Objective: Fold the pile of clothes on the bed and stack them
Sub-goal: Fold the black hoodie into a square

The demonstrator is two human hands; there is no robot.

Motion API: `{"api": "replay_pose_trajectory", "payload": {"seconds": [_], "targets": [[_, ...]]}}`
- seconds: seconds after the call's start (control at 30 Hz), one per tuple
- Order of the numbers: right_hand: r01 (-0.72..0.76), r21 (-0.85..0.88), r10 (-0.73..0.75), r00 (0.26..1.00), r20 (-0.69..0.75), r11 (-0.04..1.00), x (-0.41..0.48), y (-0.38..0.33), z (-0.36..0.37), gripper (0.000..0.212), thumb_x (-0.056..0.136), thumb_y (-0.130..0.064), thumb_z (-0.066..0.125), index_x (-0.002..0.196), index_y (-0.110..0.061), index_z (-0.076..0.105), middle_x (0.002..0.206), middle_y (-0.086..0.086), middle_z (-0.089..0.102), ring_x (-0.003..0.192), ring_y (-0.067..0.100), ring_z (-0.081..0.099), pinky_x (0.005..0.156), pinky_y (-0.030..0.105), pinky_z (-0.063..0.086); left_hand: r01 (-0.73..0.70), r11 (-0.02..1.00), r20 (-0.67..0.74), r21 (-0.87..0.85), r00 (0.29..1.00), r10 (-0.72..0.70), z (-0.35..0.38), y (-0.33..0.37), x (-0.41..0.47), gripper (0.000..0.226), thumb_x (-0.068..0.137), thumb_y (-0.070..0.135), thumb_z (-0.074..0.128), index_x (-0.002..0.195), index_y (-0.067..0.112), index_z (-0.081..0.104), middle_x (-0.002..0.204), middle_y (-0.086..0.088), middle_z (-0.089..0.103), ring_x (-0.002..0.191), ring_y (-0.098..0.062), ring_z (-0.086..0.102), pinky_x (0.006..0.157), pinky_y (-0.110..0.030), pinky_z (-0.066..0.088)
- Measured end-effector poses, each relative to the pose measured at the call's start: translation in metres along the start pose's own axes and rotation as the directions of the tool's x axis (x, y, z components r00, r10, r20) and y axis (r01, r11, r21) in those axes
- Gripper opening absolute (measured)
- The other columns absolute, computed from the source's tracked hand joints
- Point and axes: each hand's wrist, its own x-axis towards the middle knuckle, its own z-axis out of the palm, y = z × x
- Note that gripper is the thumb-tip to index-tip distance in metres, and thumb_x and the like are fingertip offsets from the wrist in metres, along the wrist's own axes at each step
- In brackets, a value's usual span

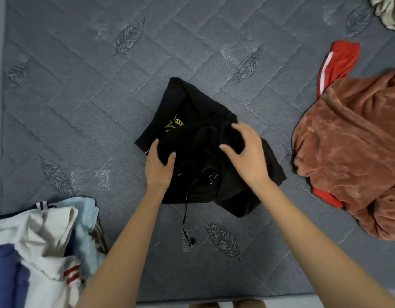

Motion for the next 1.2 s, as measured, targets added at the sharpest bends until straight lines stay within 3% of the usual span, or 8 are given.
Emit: {"api": "replay_pose_trajectory", "payload": {"seconds": [0.13, 0.23, 0.37, 0.47, 0.6, 0.73, 0.9, 1.2], "targets": [[0.116, -0.08, -0.108, 0.989, 0.101, 0.99, -0.029, 0.002, 0.023, 0.048, 0.078, -0.019, 0.077, 0.122, -0.009, 0.062, 0.131, 0.009, 0.053, 0.13, 0.024, 0.041, 0.113, 0.03, 0.028, 0.08, 0.986, -0.021, 0.145, 0.997, -0.078, 0.007, -0.03, -0.018, 0.076, 0.087, 0.034, 0.067, 0.148, 0.014, 0.027, 0.151, -0.004, 0.033, 0.14, -0.018, 0.027, 0.117, -0.038, 0.022], [0.218, -0.124, -0.188, 0.959, 0.214, 0.968, -0.04, 0.0, 0.038, 0.044, 0.081, -0.015, 0.074, 0.122, -0.007, 0.062, 0.126, 0.009, 0.056, 0.123, 0.023, 0.047, 0.107, 0.028, 0.034, 0.092, 0.994, -0.051, 0.057, 0.995, -0.089, 0.008, -0.04, -0.027, 0.08, 0.083, 0.036, 0.071, 0.147, 0.014, 0.028, 0.15, -0.004, 0.034, 0.139, -0.017, 0.029, 0.117, -0.041, 0.024], [0.14, -0.206, -0.052, 0.923, 0.382, 0.969, -0.042, 0.008, 0.053, 0.053, 0.089, -0.019, 0.067, 0.137, -0.008, 0.048, 0.139, 0.007, 0.047, 0.131, 0.022, 0.039, 0.107, 0.029, 0.032, -0.009, 0.999, 0.074, 0.041, 0.997, 0.006, 0.004, -0.048, -0.033, 0.092, 0.079, 0.038, 0.074, 0.15, 0.024, 0.018, 0.155, 0.002, 0.024, 0.142, -0.012, 0.021, 0.116, -0.034, 0.021], [0.134, -0.3, -0.017, 0.932, 0.362, 0.945, -0.039, 0.015, 0.057, 0.05, 0.091, -0.022, 0.064, 0.136, -0.006, 0.049, 0.134, 0.01, 0.05, 0.125, 0.026, 0.043, 0.103, 0.032, 0.037, -0.104, 0.946, 0.122, 0.308, 0.99, 0.069, -0.003, -0.052, -0.032, 0.073, 0.091, 0.026, 0.062, 0.15, 0.031, 0.019, 0.154, -0.003, 0.028, 0.138, -0.02, 0.032, 0.107, -0.039, 0.034], [0.097, -0.408, 0.024, 0.959, 0.283, 0.908, -0.04, 0.018, 0.055, 0.047, 0.09, -0.025, 0.063, 0.131, -0.006, 0.053, 0.123, 0.012, 0.05, 0.113, 0.029, 0.045, 0.094, 0.036, 0.041, -0.123, 0.924, -0.022, 0.363, 0.99, 0.14, -0.025, -0.042, -0.028, 0.042, 0.097, 0.004, 0.043, 0.136, 0.019, 0.047, 0.117, -0.011, 0.065, 0.099, -0.031, 0.063, 0.088, -0.047, 0.05], [0.055, -0.44, 0.053, 0.972, 0.229, 0.896, -0.045, 0.017, 0.056, 0.039, 0.088, -0.019, 0.062, 0.125, -0.006, 0.058, 0.117, 0.014, 0.051, 0.108, 0.031, 0.048, 0.091, 0.039, 0.043, -0.135, 0.857, -0.001, 0.497, 0.988, 0.156, -0.049, -0.04, -0.02, 0.022, 0.098, 0.016, 0.047, 0.116, 0.014, 0.058, 0.1, -0.012, 0.069, 0.09, -0.036, 0.064, 0.079, -0.045, 0.049], [0.008, -0.397, 0.055, 0.987, 0.148, 0.918, -0.044, 0.017, 0.063, 0.019, 0.089, -0.016, 0.063, 0.106, -0.008, 0.068, 0.108, 0.01, 0.058, 0.099, 0.028, 0.051, 0.084, 0.038, 0.045, -0.046, 0.83, 0.24, 0.556, 0.965, -0.107, -0.033, -0.054, -0.03, 0.052, 0.092, 0.042, 0.057, 0.137, 0.021, 0.042, 0.125, -0.01, 0.059, 0.113, -0.032, 0.056, 0.091, -0.044, 0.046], [-0.129, 0.109, 0.115, 0.986, 0.124, 0.986, -0.07, 0.002, 0.02, 0.013, 0.094, -0.013, 0.057, 0.083, -0.01, 0.052, 0.069, -0.004, 0.056, 0.054, 0.003, 0.046, 0.056, 0.012, 0.036, -0.135, 0.932, 0.031, 0.336, 0.991, 0.132, -0.043, -0.042, -0.056, 0.014, 0.097, 0.025, 0.051, 0.092, 0.012, 0.055, 0.082, -0.005, 0.065, 0.079, -0.025, 0.061, 0.076, -0.043, 0.049]]}}
